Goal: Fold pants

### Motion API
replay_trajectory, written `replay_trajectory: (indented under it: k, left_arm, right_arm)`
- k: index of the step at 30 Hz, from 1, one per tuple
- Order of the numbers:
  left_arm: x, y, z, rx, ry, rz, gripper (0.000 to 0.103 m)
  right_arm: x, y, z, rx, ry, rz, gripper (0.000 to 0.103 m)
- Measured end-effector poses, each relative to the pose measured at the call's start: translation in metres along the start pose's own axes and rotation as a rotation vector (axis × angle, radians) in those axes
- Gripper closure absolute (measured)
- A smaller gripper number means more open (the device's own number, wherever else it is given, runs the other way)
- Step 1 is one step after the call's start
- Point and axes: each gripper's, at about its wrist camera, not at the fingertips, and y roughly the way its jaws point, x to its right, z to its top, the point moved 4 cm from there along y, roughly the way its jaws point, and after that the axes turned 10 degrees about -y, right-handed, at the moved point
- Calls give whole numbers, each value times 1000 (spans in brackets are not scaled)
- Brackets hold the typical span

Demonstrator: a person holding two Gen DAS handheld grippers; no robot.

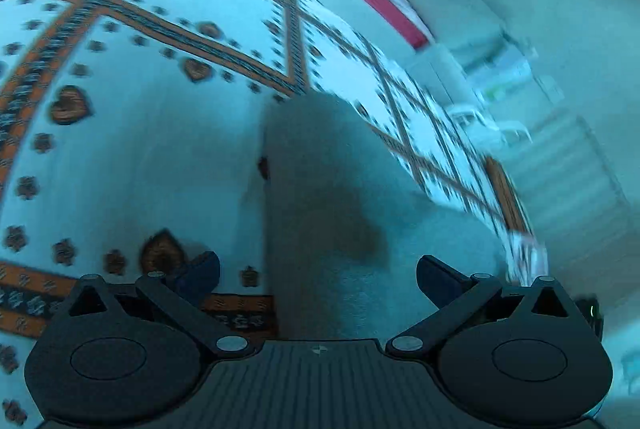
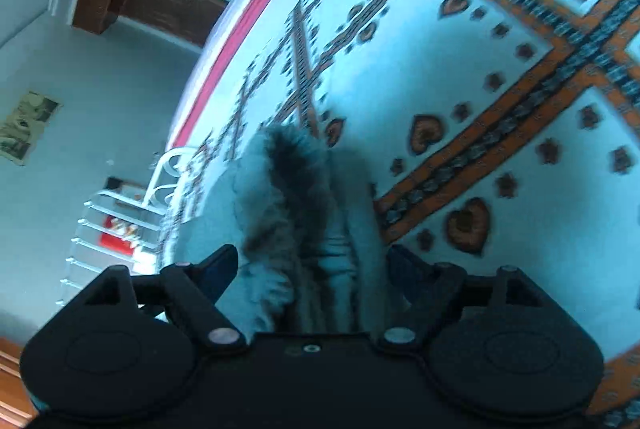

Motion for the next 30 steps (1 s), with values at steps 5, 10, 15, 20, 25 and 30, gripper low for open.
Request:
replay_trajectory:
  k: [5,10,15,20,25,30]
  left_arm:
    - [20,13,-43,-17,136,53,29]
    - [24,10,-51,18,103,42,60]
    - [23,-13,-50,66,90,-23,72]
    - [32,-40,-24,147,94,-70,73]
    - [42,-61,22,188,104,-54,73]
    - [52,-16,35,187,157,70,37]
  right_arm:
    - [-13,17,1,-46,-88,-30,41]
    - [-29,18,1,-49,-160,-71,57]
    - [-44,12,9,-13,-191,-52,63]
    - [-71,23,41,55,-215,30,65]
    - [-78,57,97,103,-235,66,66]
    - [-46,101,148,120,-223,-48,54]
